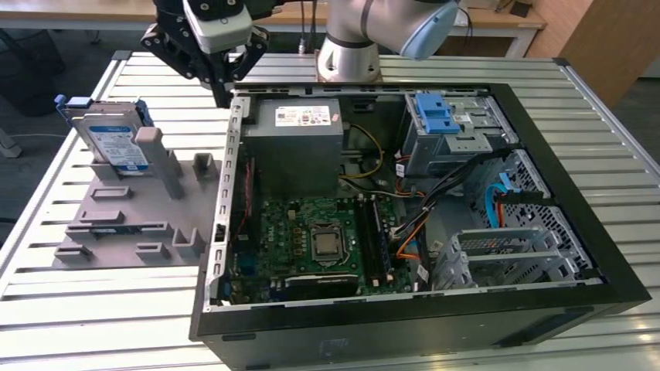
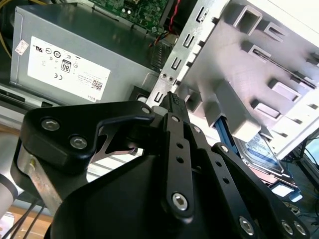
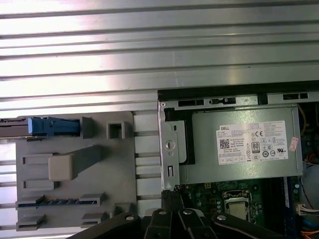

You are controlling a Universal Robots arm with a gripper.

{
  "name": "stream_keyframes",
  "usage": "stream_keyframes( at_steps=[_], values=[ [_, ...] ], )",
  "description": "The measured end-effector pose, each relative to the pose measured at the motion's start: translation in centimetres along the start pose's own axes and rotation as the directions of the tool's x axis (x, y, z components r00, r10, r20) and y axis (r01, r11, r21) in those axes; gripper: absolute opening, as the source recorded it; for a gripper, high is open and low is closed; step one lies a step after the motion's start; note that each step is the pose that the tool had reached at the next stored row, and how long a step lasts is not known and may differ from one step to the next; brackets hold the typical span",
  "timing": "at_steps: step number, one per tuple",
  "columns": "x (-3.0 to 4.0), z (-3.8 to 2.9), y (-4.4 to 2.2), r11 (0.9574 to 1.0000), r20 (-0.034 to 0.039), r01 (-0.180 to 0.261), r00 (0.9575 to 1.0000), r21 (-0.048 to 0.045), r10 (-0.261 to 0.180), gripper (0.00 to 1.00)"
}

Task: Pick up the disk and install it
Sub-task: 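Reach for the disk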

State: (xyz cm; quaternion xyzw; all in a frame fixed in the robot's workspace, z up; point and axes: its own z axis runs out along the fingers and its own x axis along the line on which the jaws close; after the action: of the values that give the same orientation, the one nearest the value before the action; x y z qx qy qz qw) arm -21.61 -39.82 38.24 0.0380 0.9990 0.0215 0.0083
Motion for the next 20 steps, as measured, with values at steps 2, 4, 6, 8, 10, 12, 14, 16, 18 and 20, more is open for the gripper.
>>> stream_keyframes(
  at_steps=[2, 4, 6, 8, 10, 12, 14, 16, 18, 20],
  values=[
    [0.11, 0.00, -0.01, 1.0000, 0.0000, 0.000, 1.0000, 0.0000, 0.000, 0.11],
    [0.22, 0.01, -0.01, 1.0000, 0.0000, 0.000, 1.0000, 0.0001, 0.000, 0.11],
    [0.34, 0.01, -0.02, 1.0000, 0.0000, 0.000, 1.0000, 0.0001, 0.000, 0.11],
    [0.51, 0.01, 0.04, 1.0000, -0.0001, 0.000, 1.0000, 0.0000, 0.000, 0.11],
    [0.75, 0.02, 0.16, 1.0000, 0.0000, 0.000, 1.0000, 0.0001, 0.000, 0.11],
    [0.96, 0.02, 0.34, 1.0000, -0.0001, 0.000, 1.0000, 0.0000, 0.000, 0.11],
    [1.17, 0.03, 0.56, 1.0000, -0.0001, 0.000, 1.0000, 0.0000, 0.000, 0.11],
    [1.35, 0.04, 0.72, 1.0000, -0.0001, 0.000, 1.0000, 0.0001, 0.000, 0.11],
    [1.59, 0.06, 0.90, 1.0000, 0.0000, 0.000, 1.0000, 0.0000, 0.000, 0.11],
    [1.88, 0.08, 1.11, 1.0000, 0.0000, 0.000, 1.0000, 0.0000, 0.000, 0.11]
  ],
)
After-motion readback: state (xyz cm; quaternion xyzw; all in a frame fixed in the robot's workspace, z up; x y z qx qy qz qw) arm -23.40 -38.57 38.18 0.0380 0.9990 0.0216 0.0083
